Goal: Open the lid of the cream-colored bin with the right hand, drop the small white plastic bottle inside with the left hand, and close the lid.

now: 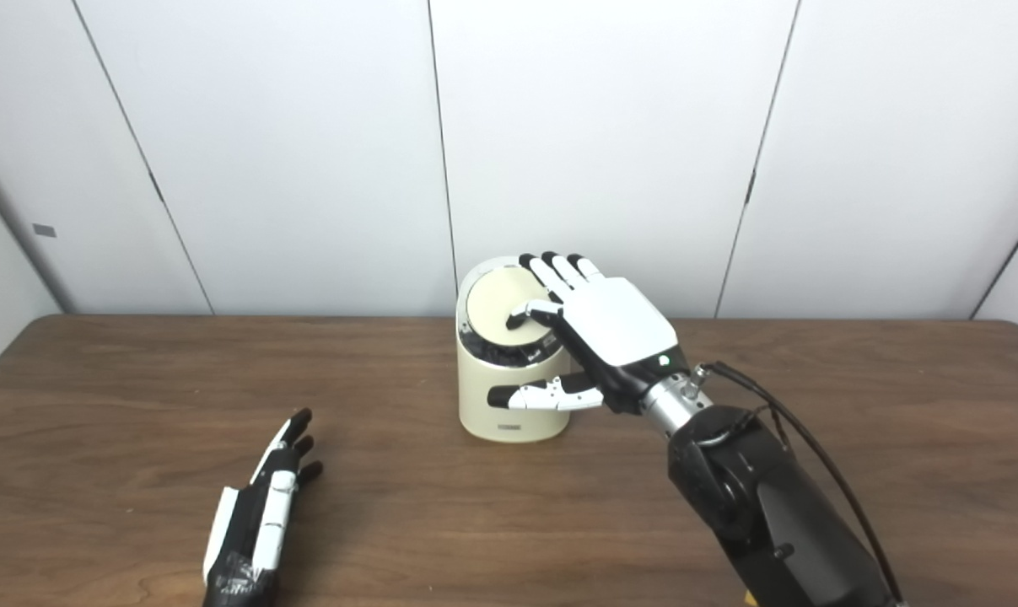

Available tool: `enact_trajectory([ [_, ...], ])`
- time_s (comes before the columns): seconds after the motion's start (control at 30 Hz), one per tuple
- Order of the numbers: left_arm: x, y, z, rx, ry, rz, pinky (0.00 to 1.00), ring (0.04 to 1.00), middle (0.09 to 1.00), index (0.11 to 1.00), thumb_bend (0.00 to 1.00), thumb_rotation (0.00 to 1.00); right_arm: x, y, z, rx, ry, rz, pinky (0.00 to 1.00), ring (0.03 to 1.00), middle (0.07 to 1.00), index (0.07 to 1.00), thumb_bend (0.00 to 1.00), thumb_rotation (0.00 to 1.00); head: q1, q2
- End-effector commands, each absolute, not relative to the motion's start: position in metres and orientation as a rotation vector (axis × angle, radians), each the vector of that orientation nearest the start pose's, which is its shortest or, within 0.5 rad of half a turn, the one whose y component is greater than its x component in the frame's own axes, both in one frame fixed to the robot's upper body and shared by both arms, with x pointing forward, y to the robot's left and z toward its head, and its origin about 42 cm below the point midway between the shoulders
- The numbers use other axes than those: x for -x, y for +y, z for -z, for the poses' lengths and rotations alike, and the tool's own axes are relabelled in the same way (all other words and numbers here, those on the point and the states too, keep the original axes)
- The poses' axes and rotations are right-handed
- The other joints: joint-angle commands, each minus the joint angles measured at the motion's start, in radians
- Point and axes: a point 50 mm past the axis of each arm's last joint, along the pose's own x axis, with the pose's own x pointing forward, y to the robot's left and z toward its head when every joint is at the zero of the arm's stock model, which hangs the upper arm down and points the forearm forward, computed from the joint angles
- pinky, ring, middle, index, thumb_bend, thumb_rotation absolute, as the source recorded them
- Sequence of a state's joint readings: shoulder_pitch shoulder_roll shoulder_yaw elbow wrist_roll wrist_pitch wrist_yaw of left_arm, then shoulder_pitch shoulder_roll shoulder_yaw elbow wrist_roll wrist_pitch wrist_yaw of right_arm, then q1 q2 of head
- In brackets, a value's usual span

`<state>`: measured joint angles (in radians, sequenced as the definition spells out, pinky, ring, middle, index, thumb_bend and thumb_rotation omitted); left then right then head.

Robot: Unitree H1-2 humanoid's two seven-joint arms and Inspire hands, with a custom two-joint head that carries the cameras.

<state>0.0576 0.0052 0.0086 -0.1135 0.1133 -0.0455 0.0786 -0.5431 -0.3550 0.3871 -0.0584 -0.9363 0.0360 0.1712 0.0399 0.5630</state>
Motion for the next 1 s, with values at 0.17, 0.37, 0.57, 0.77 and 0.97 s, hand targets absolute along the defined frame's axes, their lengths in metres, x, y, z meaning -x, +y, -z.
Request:
enact_trajectory([
  [0.17,-0.266,0.215,-0.114,-0.112,-0.105,-0.088,0.87,0.957,0.987,0.961,0.64,1.00,-0.399,-0.179,-0.289,1.363,-0.563,-0.250,1.00,1.000,1.000,0.758,0.57,1.00,0.000,0.004],
  [0.37,-0.266,0.218,-0.112,-0.129,-0.097,-0.091,0.89,0.967,0.989,0.956,0.66,1.00,-0.387,-0.180,-0.312,1.324,-0.615,-0.190,1.00,1.000,1.000,0.783,0.56,1.00,-0.002,0.002],
  [0.57,-0.267,0.220,-0.111,-0.135,-0.092,-0.102,0.93,0.974,0.988,0.956,0.66,1.00,-0.374,-0.189,-0.322,1.271,-0.648,-0.145,1.00,1.000,1.000,0.813,0.57,1.00,-0.008,-0.003],
  [0.77,-0.269,0.223,-0.109,-0.125,-0.093,-0.108,0.90,0.962,0.979,0.953,0.64,1.00,-0.355,-0.211,-0.309,1.151,-0.567,-0.111,1.00,1.000,1.000,0.854,0.56,1.00,-0.015,-0.014],
  [0.97,-0.268,0.229,-0.110,-0.107,-0.109,-0.105,0.89,0.942,0.963,0.942,0.63,1.00,-0.332,-0.252,-0.268,0.898,-0.348,-0.114,0.99,1.000,1.000,0.918,0.53,0.93,-0.030,-0.018],
])
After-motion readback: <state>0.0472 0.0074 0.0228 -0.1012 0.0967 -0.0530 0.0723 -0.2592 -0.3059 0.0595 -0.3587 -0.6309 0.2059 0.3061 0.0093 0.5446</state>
